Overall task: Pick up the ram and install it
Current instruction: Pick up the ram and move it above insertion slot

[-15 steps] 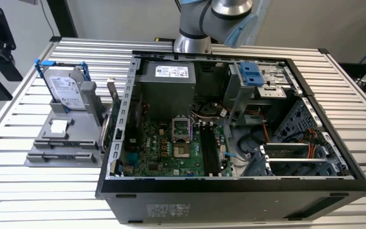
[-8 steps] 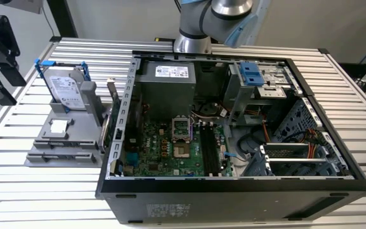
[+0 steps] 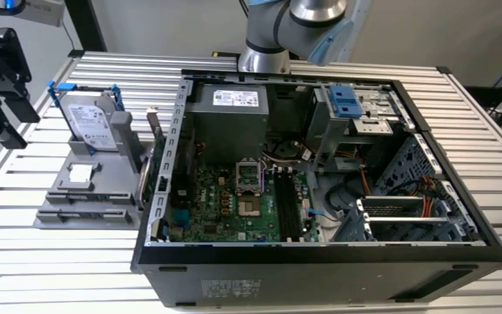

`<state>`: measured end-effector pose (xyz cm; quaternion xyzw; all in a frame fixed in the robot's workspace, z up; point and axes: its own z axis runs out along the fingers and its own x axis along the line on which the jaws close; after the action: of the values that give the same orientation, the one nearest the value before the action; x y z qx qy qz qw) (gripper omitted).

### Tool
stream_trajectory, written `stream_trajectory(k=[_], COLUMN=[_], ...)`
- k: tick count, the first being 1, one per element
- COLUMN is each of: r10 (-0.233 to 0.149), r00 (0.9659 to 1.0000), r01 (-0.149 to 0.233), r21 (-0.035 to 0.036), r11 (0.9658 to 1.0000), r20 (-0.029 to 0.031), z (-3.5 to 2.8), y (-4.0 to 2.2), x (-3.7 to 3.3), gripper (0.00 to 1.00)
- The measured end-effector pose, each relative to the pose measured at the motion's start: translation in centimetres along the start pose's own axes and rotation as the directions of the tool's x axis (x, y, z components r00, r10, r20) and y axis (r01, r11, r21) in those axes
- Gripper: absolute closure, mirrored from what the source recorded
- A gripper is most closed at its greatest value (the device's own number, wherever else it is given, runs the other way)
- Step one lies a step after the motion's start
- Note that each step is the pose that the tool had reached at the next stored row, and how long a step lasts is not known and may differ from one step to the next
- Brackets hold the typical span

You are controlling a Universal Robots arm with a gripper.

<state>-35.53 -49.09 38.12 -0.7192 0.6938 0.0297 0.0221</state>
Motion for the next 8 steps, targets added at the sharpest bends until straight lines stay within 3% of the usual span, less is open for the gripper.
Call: stream_trajectory(k=[8], r10=[0.005], r00=[1.0000], r01=[-0.005], r21=[0.0004], r11=[1.0000], r20=[0.0000], z=[1.38], y=[-0.22], x=[0.11], gripper=[0.00])
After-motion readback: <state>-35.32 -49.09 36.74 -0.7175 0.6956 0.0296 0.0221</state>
